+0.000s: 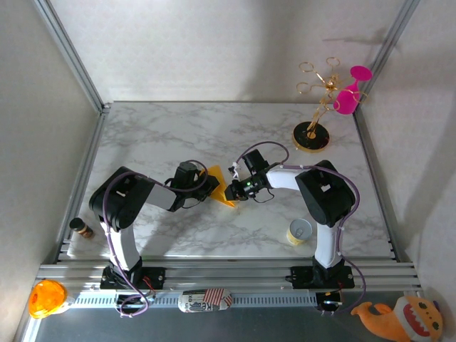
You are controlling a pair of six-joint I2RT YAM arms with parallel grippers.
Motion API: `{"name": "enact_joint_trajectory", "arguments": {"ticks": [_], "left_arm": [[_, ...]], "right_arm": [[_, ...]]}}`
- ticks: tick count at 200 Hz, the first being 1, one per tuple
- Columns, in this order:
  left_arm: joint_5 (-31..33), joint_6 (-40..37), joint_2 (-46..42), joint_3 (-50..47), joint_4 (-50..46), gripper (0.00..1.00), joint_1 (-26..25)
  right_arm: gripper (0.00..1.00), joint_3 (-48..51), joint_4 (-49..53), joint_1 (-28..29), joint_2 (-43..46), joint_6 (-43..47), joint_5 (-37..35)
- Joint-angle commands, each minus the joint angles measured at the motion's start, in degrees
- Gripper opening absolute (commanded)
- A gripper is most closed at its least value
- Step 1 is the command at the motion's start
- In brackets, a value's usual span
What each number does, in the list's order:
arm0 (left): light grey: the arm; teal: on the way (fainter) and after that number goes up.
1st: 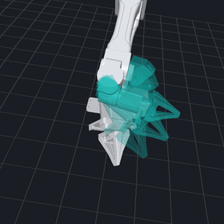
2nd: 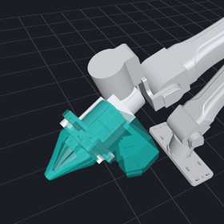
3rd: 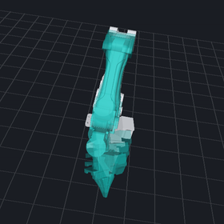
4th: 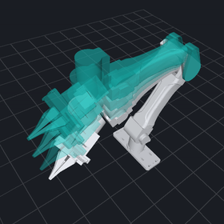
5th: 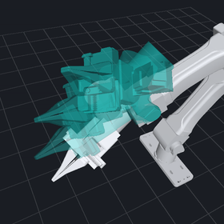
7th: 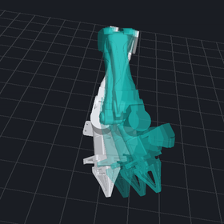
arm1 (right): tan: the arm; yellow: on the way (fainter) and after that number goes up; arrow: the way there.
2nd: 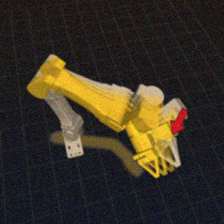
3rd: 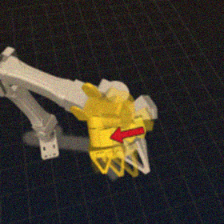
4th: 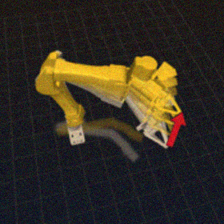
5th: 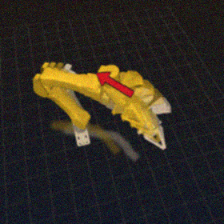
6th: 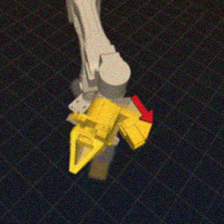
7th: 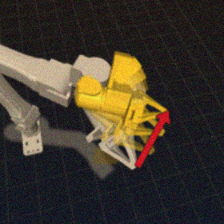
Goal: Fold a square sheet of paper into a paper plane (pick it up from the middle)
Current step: Fourth fold the wing at the center of the table.
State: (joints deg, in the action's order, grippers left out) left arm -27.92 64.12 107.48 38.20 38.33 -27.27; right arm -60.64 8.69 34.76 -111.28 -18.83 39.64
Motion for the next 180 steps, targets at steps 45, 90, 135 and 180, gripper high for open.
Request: {"name": "enact_joint_trajectory", "arguments": {"ticks": [45, 90, 135, 180], "left_arm": [[2.24, -0.68, 2.38, -1.18, -9.21, 0.1, 0.81], [2.35, -0.4, 2.56, -1.19, -9.5, 0.09, 0.81], [2.52, -0.05, 2.76, -0.93, -10.15, 0.1, 0.81], [2.48, -0.2, 2.91, -0.49, -10.88, 0.09, 0.84]], "right_arm": [[0.16, 1.05, 3.28, -0.03, -0.44, 1.76, 1.46], [0.16, 1.29, 4.58, -0.05, -1.11, 2.38, -0.37], [0.14, 1.06, 5.61, 0.3, -2.75, 2.46, -3.52], [0.14, 3.0, 7.06, 0.33, 1.94, 2.61, -3.37]]}}
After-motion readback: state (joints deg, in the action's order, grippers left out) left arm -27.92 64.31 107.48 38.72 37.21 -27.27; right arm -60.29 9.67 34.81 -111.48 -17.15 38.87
